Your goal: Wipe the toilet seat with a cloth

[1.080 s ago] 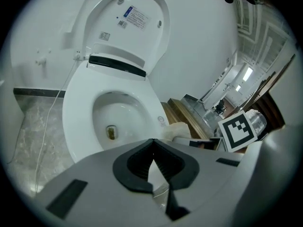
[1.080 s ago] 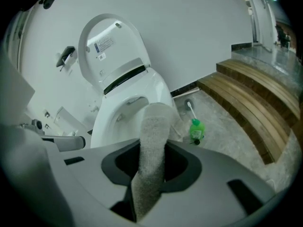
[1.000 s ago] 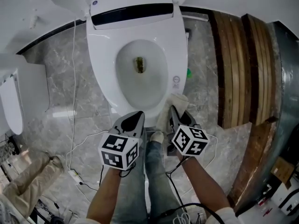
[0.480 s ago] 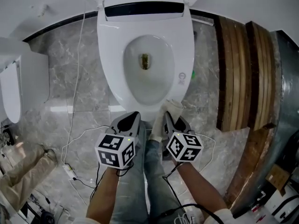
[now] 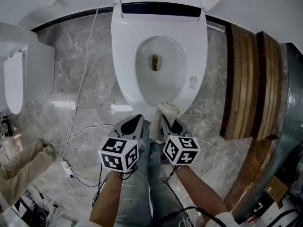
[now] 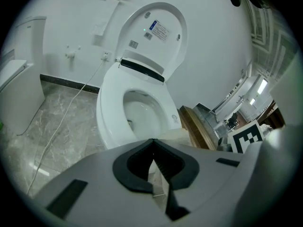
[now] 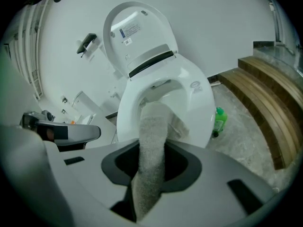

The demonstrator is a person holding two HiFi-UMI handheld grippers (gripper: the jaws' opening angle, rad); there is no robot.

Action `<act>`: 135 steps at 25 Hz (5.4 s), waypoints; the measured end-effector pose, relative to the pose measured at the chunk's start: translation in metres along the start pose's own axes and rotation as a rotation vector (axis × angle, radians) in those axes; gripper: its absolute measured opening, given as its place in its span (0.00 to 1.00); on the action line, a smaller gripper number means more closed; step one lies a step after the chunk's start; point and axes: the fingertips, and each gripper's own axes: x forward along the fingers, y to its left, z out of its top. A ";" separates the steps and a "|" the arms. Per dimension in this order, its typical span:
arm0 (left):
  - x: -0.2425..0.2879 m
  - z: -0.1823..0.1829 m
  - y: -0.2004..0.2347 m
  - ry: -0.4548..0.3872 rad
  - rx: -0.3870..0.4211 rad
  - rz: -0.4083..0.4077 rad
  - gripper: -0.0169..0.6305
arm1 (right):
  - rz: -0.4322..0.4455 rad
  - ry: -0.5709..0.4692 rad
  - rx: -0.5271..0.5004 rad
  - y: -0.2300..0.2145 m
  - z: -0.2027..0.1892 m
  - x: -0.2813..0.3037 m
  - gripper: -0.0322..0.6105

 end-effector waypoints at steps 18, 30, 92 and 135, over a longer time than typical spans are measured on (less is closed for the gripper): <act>-0.005 0.043 0.058 -0.023 -0.051 0.087 0.05 | 0.076 0.099 -0.037 0.067 0.022 0.062 0.21; -0.002 0.080 0.092 -0.026 -0.061 0.106 0.05 | 0.104 0.096 -0.050 0.103 0.061 0.107 0.21; 0.047 0.152 0.133 0.023 -0.035 0.074 0.05 | 0.100 -0.072 -0.028 0.063 0.253 0.208 0.21; 0.077 0.163 0.088 0.067 0.060 0.016 0.05 | -0.223 -0.295 0.246 -0.139 0.326 0.106 0.21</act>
